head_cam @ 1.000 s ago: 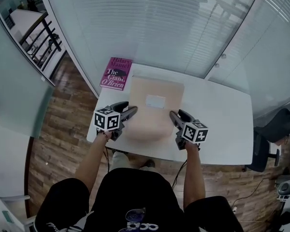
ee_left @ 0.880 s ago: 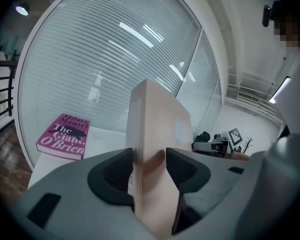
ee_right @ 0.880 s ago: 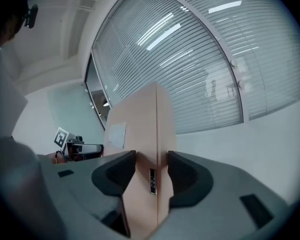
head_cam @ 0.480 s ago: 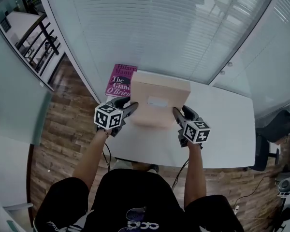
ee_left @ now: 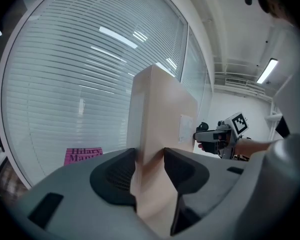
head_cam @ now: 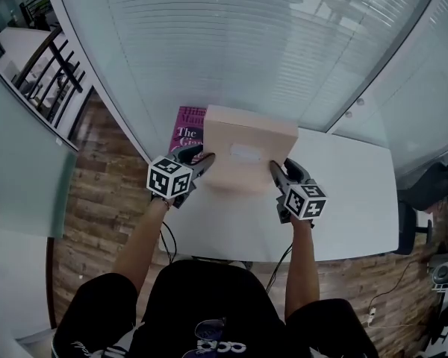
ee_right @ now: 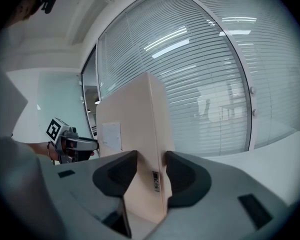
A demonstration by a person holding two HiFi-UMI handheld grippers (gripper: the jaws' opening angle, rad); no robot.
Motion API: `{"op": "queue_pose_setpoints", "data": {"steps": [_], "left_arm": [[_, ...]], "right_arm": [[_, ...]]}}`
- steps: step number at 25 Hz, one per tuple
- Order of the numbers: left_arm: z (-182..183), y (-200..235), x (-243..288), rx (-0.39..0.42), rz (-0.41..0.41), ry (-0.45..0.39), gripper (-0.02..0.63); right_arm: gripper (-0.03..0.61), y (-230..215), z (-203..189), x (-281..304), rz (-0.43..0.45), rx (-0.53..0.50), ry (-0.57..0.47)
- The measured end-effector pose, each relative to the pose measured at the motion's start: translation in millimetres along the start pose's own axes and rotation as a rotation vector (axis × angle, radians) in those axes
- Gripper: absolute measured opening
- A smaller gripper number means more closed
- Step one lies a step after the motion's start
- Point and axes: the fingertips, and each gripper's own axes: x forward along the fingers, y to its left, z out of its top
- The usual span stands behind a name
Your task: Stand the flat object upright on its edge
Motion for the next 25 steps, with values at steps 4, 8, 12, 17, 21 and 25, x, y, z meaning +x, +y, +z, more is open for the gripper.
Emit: {"op": "queue_pose_setpoints", "data": {"steps": [4,8,12,17,21,25], "left_arm": [[3.9,12.4,2.9,0.026,-0.015,0.009,0.196],[11.5,15.4,10.3,0.052,-0.023,0.021,0.195],[11.3,19.5,16.6,0.046,-0.021,0.026,0.193],[11.3,13.4,34.0,0.041,0.02,0.025,0.193],[14.4,6.5,44.3,0.057,0.065,0.024,0.193],[16.3,2.4,50.3,0.069,0.1,0.024,0.193]], "right_arm": [[0.198,2.2,3.9,10.3,-0.025,0.0,-0.01],[0.198,-3.3,10.1,13.5,-0.045,-0.007,-0.01],[0.198,-7.9,13.5,19.3,-0.045,-0.014,-0.013],[0.195,-28.7,14.4,22.0,-0.016,-0.018,-0.004],[0.195,-44.4,16.9,24.3,0.019,-0.027,0.003],[0.195,-52.5,17.8,24.3,0.042,-0.034,-0.001]]}}
